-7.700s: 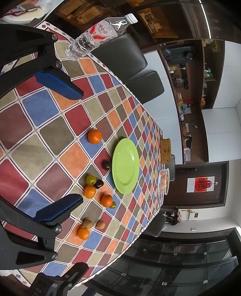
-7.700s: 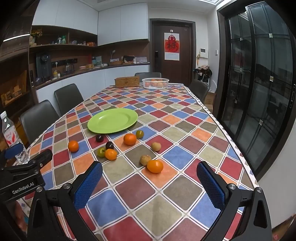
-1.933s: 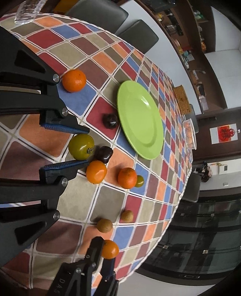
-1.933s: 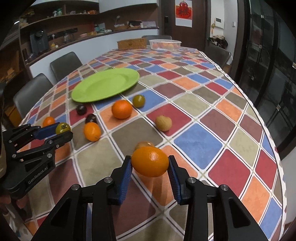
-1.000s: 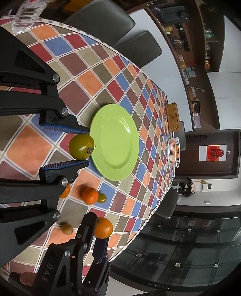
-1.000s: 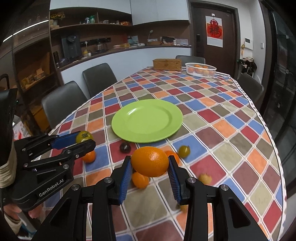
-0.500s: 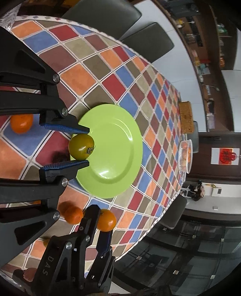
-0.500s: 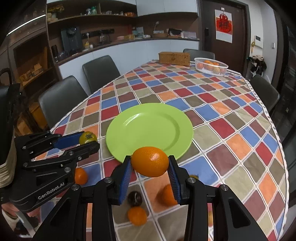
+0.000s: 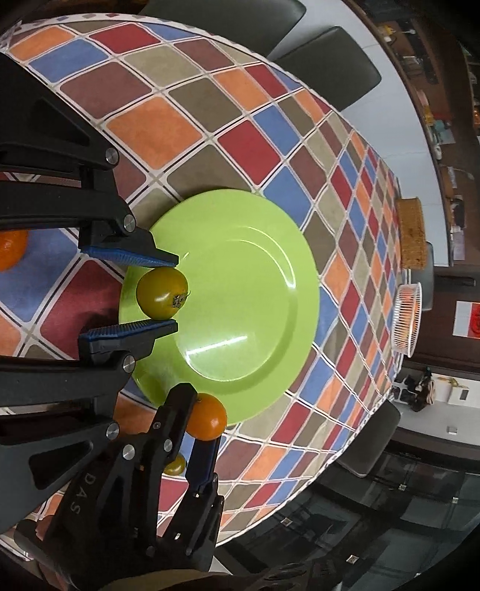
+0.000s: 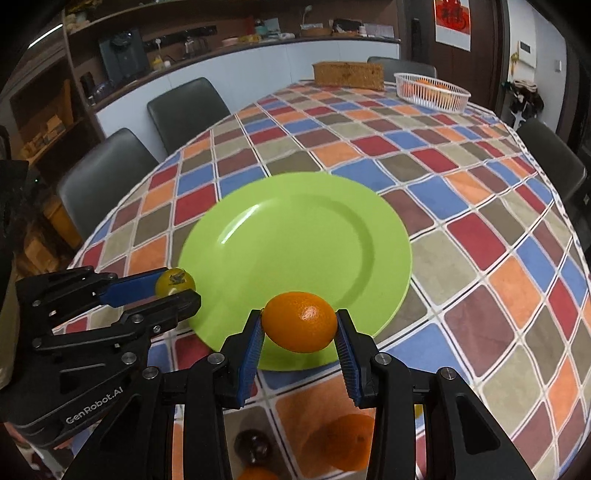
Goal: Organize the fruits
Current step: 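Lower both fruits onto the green plate and open both grippers, then withdraw both grippers from the plate toward the remaining fruits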
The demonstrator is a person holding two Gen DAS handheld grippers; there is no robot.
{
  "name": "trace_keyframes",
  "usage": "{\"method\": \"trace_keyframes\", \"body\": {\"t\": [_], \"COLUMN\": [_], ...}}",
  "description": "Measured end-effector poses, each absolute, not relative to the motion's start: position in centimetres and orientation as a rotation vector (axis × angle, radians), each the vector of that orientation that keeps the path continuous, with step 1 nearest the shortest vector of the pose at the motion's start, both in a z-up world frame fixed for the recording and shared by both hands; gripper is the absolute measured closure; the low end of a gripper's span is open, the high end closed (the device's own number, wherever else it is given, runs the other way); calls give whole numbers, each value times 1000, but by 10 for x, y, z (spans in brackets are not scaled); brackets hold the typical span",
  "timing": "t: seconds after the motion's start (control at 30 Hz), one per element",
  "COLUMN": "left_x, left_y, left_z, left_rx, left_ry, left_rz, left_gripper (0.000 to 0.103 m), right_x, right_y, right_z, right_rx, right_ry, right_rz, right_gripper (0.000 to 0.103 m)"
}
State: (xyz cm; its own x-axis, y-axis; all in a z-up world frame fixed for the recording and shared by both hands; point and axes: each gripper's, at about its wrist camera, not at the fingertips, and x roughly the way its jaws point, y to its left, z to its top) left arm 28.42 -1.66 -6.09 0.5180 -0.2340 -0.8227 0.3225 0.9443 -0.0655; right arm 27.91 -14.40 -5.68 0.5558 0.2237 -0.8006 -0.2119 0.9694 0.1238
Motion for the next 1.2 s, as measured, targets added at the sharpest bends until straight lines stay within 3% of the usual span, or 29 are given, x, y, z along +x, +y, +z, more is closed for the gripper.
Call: {"method": "trace_keyframes", "body": {"t": [0.13, 0.2, 0.43, 0.5, 0.57, 1.03, 1.2], "left_x": [284, 280, 256, 246, 237, 146, 128], "left_y": [-16, -14, -9, -8, -7, -11, -13], "left_z": [-63, -60, -45, -38, -30, 12, 15], "left_rx": [108, 107, 108, 109, 111, 130, 141], "left_ry": [963, 948, 878, 848, 817, 597, 570], "left_rz": [-320, -315, -294, -281, -272, -202, -201], "left_gripper": [72, 63, 55, 48, 46, 12, 6], "right_x": [282, 281, 264, 256, 246, 166, 144], "right_y": [-145, -146, -152, -154, -156, -176, -190], "right_z": [-63, -63, -47, -41, -33, -4, -3], "right_rx": [9, -1, -8, -12, -10, 24, 49], "right_ry": [953, 949, 890, 867, 838, 706, 677], "right_rz": [249, 239, 224, 219, 202, 142, 81], "right_gripper": [63, 63, 55, 55, 45, 19, 17]}}
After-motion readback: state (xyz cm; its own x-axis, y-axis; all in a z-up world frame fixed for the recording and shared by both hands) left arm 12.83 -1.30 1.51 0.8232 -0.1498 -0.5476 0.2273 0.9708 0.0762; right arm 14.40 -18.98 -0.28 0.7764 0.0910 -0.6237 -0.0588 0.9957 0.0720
